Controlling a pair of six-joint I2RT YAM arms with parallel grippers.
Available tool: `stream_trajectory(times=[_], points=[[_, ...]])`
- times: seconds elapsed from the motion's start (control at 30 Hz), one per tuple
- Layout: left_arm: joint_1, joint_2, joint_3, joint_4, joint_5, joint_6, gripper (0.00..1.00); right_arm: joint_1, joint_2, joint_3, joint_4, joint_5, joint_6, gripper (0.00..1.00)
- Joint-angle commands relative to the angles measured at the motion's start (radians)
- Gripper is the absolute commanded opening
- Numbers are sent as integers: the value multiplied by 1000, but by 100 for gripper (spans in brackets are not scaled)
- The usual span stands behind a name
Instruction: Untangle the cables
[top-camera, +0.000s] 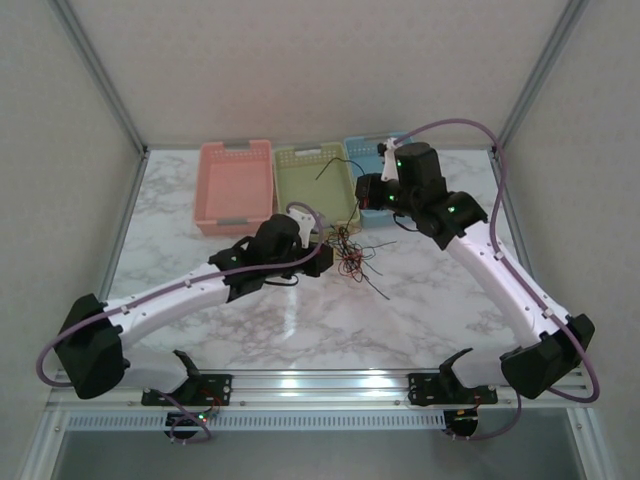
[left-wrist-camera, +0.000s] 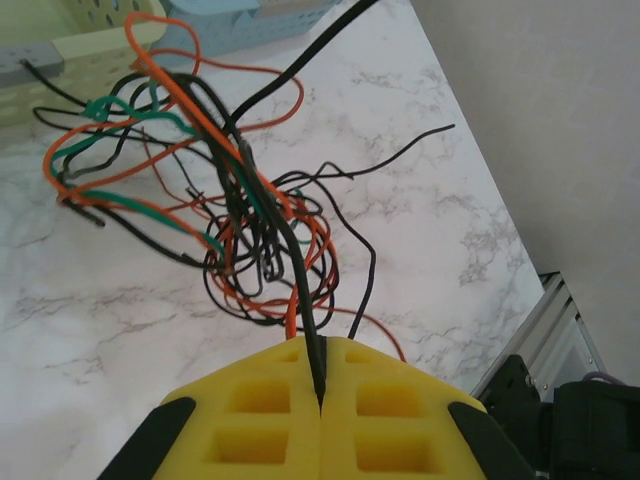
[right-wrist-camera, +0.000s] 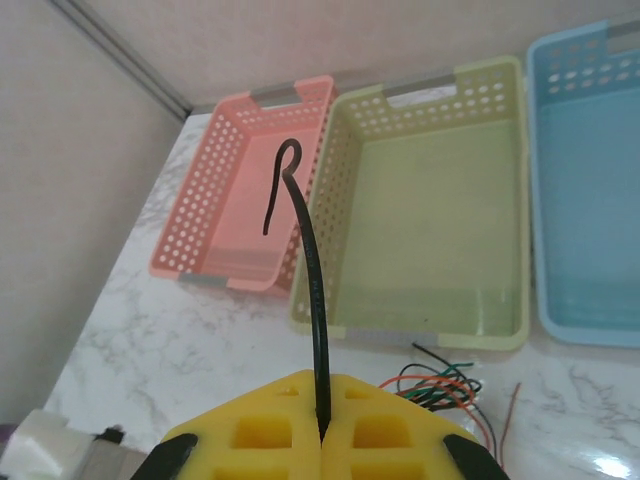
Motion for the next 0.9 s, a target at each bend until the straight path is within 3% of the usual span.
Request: stream_trajectory(times=[0.0, 0.2, 0.4, 0.87], points=[[17, -68, -9, -84, 11, 26, 0, -25, -35, 26, -22, 127, -64, 0], [145, -212, -11, -237, 1, 31, 0, -99, -71, -31, -23, 203, -96, 0], [281, -360, -8, -377, 10, 57, 0, -189, -97, -98, -2, 198, -98, 0], [493, -480, 54, -581, 59, 103, 0, -283, -101, -218, 34, 222, -98, 0]])
